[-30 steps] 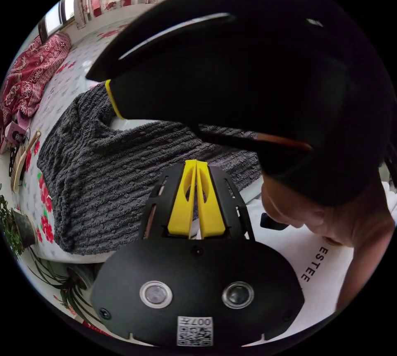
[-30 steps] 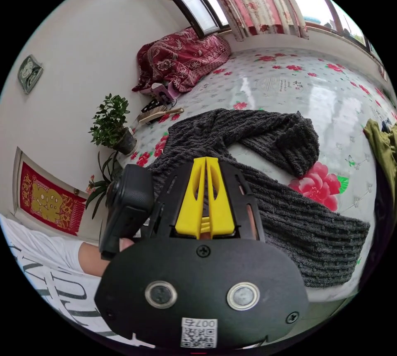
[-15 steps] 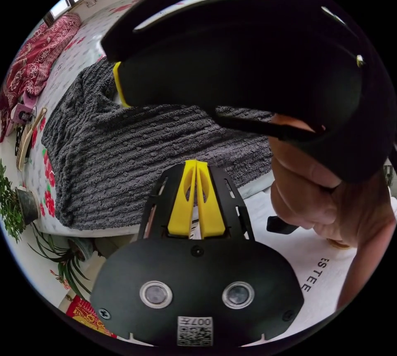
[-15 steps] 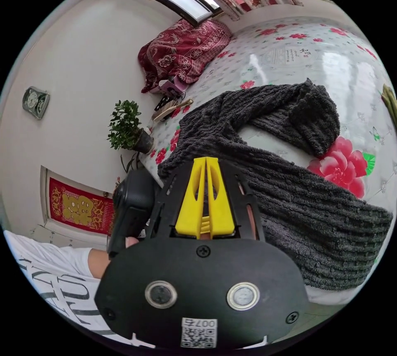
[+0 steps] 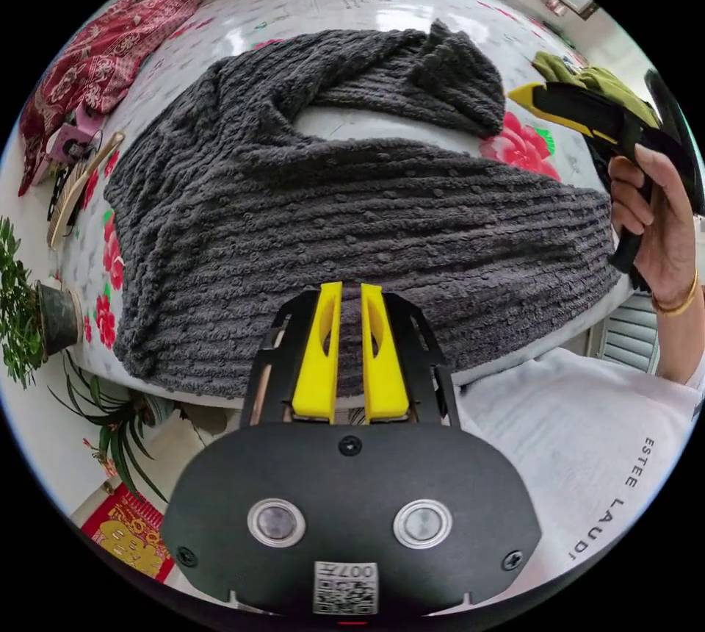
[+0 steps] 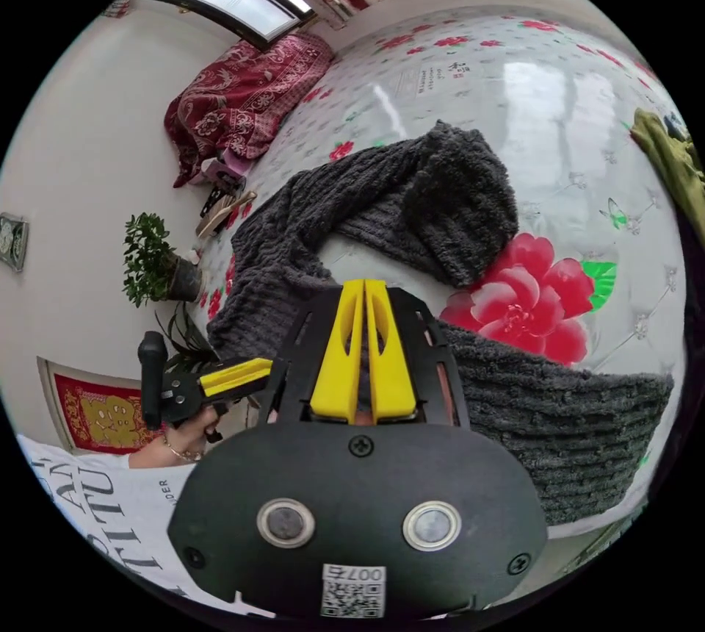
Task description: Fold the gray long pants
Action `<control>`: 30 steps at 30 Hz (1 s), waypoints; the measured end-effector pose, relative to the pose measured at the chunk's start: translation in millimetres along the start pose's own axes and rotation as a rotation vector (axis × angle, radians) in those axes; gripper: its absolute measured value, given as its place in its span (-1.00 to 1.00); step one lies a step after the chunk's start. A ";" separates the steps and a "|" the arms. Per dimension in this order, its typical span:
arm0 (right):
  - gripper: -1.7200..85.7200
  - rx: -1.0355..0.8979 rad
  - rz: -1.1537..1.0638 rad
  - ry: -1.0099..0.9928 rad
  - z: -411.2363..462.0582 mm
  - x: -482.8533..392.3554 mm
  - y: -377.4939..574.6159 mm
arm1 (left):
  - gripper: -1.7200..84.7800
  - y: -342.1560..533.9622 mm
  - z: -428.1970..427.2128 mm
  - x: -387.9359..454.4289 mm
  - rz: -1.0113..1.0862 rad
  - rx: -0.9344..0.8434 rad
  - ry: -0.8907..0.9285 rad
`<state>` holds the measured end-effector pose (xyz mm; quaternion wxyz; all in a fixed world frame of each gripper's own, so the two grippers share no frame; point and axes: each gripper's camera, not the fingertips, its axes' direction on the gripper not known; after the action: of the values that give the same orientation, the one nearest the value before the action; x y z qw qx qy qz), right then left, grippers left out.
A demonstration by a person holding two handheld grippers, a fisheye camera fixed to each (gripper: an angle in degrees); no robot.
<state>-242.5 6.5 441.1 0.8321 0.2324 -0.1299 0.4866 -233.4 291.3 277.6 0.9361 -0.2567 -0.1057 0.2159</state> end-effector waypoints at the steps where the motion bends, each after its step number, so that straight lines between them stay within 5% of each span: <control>1: -0.97 0.002 0.023 0.036 2.6 11.6 -4.9 | -0.84 -1.9 5.4 -13.4 -0.027 -0.014 -0.009; 11: -0.96 -0.039 0.191 0.256 64.9 119.9 -83.2 | -0.84 -32.6 43.5 -87.7 -0.131 -0.120 -0.079; 20: -0.96 -0.109 -0.002 0.435 134.8 106.7 -97.7 | -0.84 -42.3 55.2 -95.0 -0.148 -0.139 -0.008; 25: -0.94 -0.164 -0.036 0.304 122.9 117.4 -102.0 | -0.84 -37.7 53.9 -85.3 -0.168 -0.131 -0.017; 27: -0.91 -0.030 -0.021 0.231 93.8 124.4 -96.6 | -0.84 -36.6 53.6 -80.7 -0.168 -0.132 -0.025; 30: -0.67 0.054 0.032 0.196 77.4 137.6 -90.1 | -0.85 -33.0 53.0 -74.3 -0.172 -0.126 -0.031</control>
<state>-95.5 32.2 545.0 0.8265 0.2038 -0.0385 0.5233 -303.9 254.7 333.3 0.9315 -0.3016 -0.1552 0.1315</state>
